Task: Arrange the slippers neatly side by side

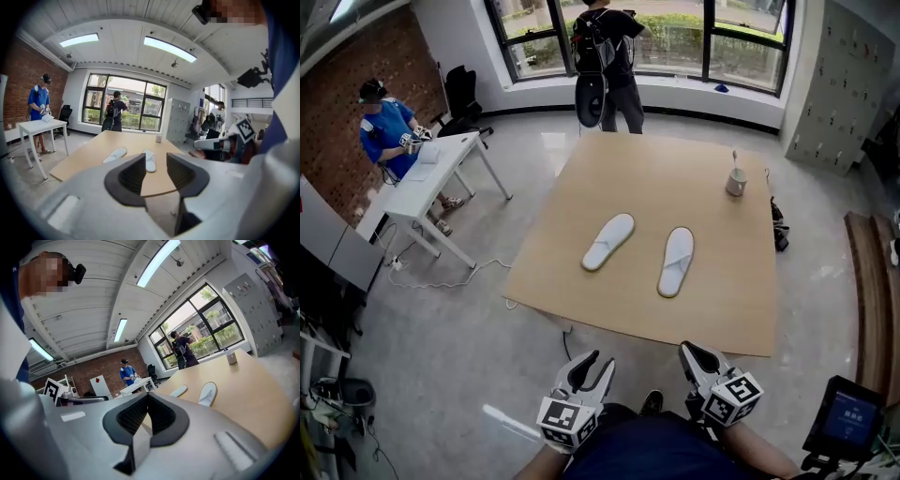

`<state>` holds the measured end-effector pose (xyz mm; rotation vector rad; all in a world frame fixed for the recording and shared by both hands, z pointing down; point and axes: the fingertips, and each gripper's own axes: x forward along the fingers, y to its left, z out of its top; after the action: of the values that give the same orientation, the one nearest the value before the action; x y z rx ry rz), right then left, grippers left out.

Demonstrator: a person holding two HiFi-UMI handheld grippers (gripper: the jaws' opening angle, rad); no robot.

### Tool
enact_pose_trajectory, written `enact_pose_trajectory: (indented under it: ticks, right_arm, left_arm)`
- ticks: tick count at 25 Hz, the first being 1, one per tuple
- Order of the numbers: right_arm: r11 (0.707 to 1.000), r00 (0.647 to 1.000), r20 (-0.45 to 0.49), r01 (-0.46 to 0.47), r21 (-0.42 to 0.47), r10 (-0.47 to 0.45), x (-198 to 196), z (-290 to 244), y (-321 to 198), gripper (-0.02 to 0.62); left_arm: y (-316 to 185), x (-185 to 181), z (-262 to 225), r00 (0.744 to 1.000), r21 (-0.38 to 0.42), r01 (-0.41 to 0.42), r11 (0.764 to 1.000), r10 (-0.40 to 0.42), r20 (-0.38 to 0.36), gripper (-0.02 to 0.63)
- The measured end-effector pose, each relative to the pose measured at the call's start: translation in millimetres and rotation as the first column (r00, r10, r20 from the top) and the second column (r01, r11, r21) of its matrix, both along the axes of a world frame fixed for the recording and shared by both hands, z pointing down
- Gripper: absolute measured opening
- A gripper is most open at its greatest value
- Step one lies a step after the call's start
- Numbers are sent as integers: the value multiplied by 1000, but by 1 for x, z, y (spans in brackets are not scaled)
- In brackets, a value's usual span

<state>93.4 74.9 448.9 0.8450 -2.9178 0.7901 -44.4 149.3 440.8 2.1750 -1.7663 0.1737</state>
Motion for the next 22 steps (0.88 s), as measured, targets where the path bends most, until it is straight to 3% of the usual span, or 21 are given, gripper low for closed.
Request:
enact_pose_trajectory:
  ticks: [12, 19, 22]
  right_arm:
    - [988, 987, -61, -152, -33, 150, 21, 24, -83, 7]
    - [965, 962, -130, -251, -76, 240, 1, 44, -132, 6]
    - [956, 950, -168, -279, -88, 262, -11, 51, -149, 6]
  left_arm:
    - [-94, 0, 23, 991, -20, -133, 991, 133, 13, 141]
    - [-156, -41, 40, 974, -54, -225, 973, 227, 24, 135]
    - [-181, -65, 51, 961, -59, -263, 963, 267, 69, 106]
